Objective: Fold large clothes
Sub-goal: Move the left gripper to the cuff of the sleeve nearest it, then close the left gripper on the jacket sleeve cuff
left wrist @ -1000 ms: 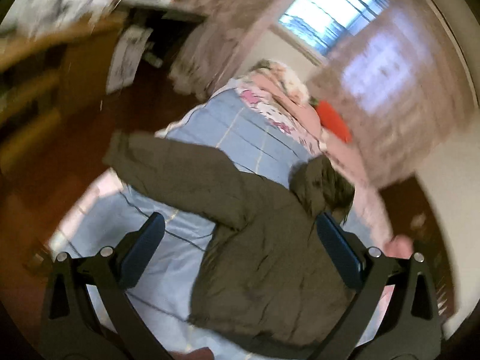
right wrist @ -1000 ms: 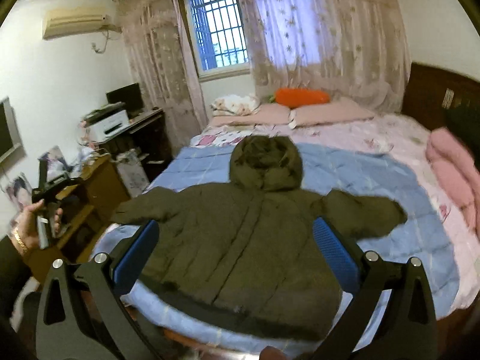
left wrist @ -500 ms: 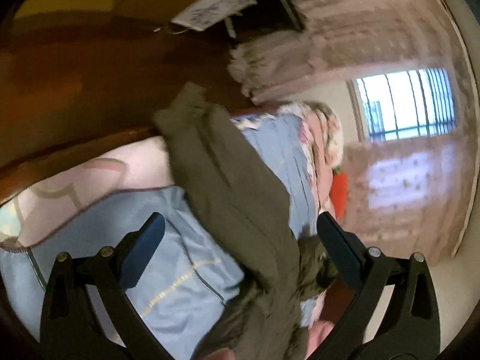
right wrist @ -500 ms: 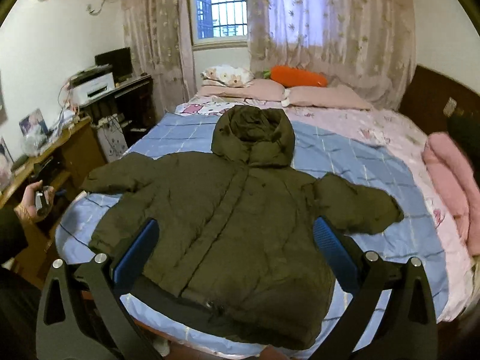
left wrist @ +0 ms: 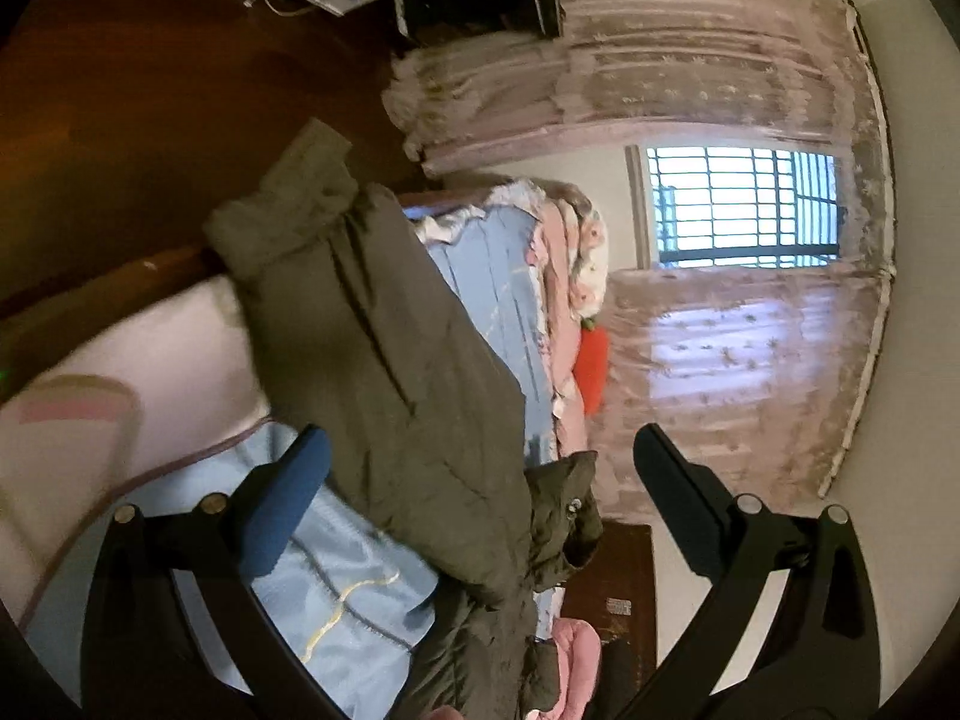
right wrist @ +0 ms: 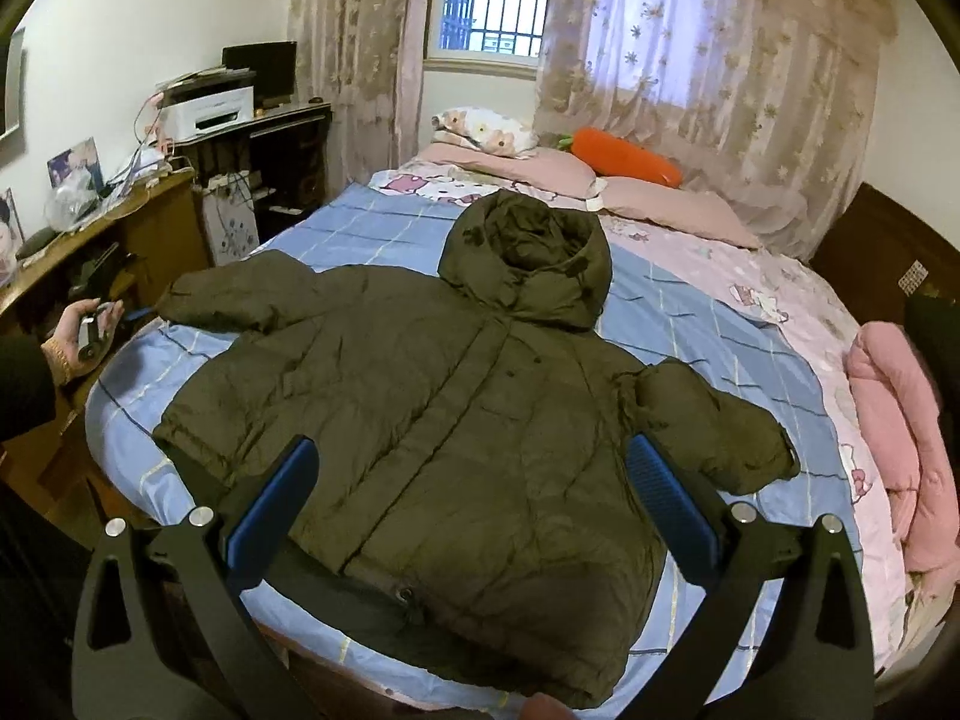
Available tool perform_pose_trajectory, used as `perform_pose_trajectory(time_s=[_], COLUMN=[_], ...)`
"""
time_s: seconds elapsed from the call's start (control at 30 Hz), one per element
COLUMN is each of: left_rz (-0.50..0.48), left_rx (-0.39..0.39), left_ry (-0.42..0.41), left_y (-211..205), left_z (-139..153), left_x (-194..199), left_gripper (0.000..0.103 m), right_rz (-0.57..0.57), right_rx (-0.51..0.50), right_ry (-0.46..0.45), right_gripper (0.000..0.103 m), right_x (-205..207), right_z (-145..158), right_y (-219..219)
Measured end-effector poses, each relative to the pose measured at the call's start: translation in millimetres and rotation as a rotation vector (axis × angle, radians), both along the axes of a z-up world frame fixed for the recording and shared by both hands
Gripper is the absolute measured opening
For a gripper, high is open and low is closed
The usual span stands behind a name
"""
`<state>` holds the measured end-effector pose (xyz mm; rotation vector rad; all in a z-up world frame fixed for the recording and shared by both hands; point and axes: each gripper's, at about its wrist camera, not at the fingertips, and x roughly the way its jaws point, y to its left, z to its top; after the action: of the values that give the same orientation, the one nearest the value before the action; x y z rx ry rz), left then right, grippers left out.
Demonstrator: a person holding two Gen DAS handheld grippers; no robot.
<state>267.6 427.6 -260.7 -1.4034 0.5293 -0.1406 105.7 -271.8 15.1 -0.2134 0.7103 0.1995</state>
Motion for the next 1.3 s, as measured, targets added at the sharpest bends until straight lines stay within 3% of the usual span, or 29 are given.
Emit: perform_pose_trajectory(time_s=[0.1,0.3,0.53,0.7,1.1,1.3], left_rz=[-0.024,-0.028,0.025,-0.009,0.011,0.008], left_rx=[-0.051,-0.065,-0.117,-0.083,-0.068,-0.019], left_ry=[-0.015,0.02,0.052,0.087,0.095,0.111], left_y=[-10.1,-28.5,-18.0,-19.0,-18.1,-18.3], left_z=[-14.1,-29.8,-33.5,-30.5,-37.3,-35.8], left_x=[17.8,33.0,15.8,16.2,27.2,39.6], left_gripper=[0.101,0.101,0.101,0.101,0.101,0.101], right_rz=[0.001,0.001,0.013,0.031,-0.046,-0.04], right_rx=[-0.003,-0.035,-0.035,-0.041,-0.032,-0.042], right_ry=[0.006,0.03,0.026,0.006,0.007,0.008], right_gripper=[0.102,0.102,0.102,0.102,0.102,0.102], right_x=[2.7,8.7,11.2,5.6,7.0,6.3], right_z=[-2.4,-11.2,-11.2,-8.2,-9.5,-11.1], right_y=[2.1,7.9,13.5,18.9,5.2,3.4])
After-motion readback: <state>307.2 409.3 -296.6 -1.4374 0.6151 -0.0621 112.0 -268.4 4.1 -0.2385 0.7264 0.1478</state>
